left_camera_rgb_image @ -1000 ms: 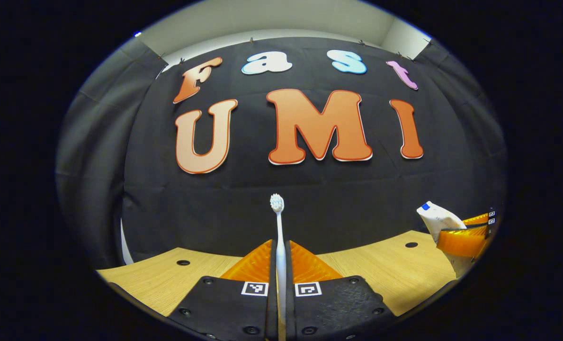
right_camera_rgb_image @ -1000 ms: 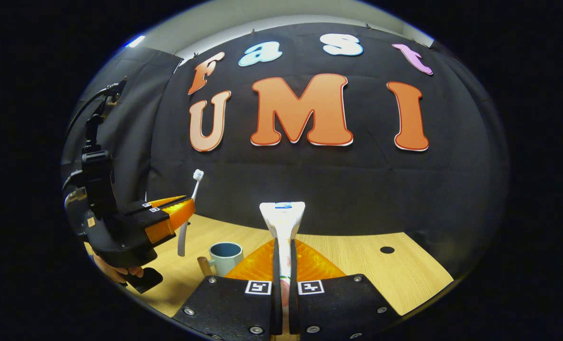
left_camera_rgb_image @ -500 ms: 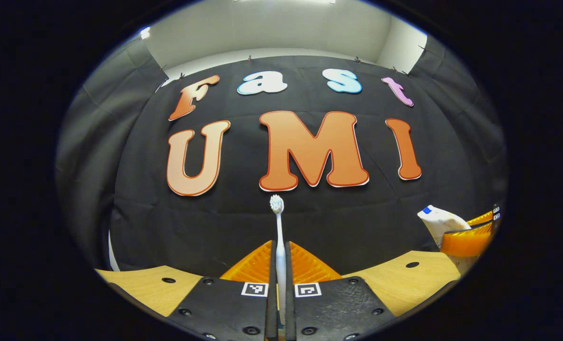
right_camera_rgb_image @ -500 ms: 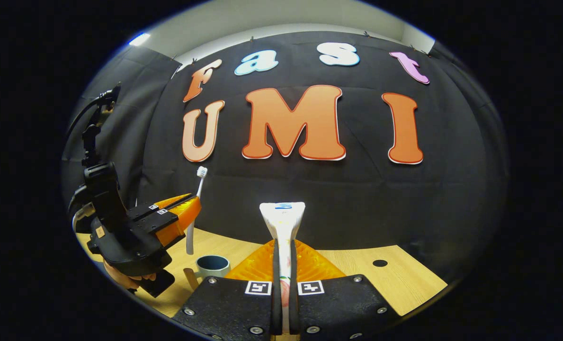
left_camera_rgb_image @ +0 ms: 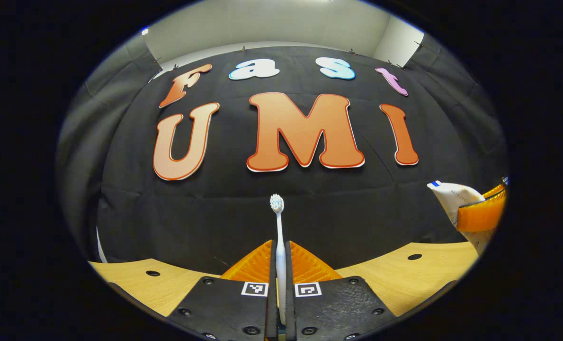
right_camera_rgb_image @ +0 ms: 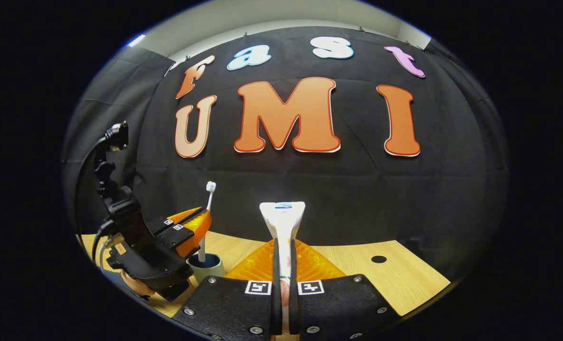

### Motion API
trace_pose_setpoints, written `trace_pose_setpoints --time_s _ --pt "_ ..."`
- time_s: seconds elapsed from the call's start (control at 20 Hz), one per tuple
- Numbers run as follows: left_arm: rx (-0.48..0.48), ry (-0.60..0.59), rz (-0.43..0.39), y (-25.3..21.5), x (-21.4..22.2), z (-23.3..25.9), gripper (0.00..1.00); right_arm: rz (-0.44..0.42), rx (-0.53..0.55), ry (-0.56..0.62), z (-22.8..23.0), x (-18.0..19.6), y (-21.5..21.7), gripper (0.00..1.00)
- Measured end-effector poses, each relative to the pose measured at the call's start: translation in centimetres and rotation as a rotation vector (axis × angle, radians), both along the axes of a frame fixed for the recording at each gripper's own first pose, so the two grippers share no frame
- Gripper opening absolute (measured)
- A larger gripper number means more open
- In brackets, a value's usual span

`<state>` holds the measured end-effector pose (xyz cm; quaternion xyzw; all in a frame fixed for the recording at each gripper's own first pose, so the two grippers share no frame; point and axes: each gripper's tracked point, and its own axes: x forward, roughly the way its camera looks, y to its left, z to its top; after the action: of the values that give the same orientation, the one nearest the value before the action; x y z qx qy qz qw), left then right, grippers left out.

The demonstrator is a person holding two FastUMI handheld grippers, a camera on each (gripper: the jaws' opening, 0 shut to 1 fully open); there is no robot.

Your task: Put the toothbrush and toothpaste on the desktop into the cup, then pick up the cup and place it on the coaster on the desktop.

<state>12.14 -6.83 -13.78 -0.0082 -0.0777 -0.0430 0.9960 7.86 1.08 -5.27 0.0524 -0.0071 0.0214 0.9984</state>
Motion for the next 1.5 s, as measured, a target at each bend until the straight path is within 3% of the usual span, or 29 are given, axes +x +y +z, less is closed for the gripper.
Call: trace_pose_setpoints --time_s 0.55,1.0,1.15,1.3,1.4,1.45,1.5 --pt "-0.042 0.174 -0.046 -0.3 0.8 -7.1 0.06 0.018 0.007 0.034 -1.1 0.2 0.7 0.06" --pt "-0.096 0.265 -0.059 1.5 -0.7 -8.8 0.08 0.047 0.015 0.067 -2.0 -0.1 2.2 0.06" --pt "-0.102 0.315 -0.071 1.8 -1.6 -9.6 0.25 0.058 0.029 0.058 -1.5 -0.2 2.8 0.06" --pt "-0.126 0.346 -0.087 2.7 -2.8 -9.5 0.3 0.081 0.035 0.048 -1.0 -0.3 3.6 0.06" --pt "-0.132 0.363 -0.102 3.1 -4.2 -8.5 0.48 0.103 0.045 0.041 -0.3 -0.1 4.3 0.06" --pt "-0.128 0.364 -0.108 3.3 -4.8 -7.9 0.65 0.116 0.056 0.041 0.0 0.1 4.7 0.06" --pt "-0.112 0.367 -0.109 3.7 -5.3 -7.3 0.69 0.133 0.065 0.045 0.2 0.2 5.3 0.06"
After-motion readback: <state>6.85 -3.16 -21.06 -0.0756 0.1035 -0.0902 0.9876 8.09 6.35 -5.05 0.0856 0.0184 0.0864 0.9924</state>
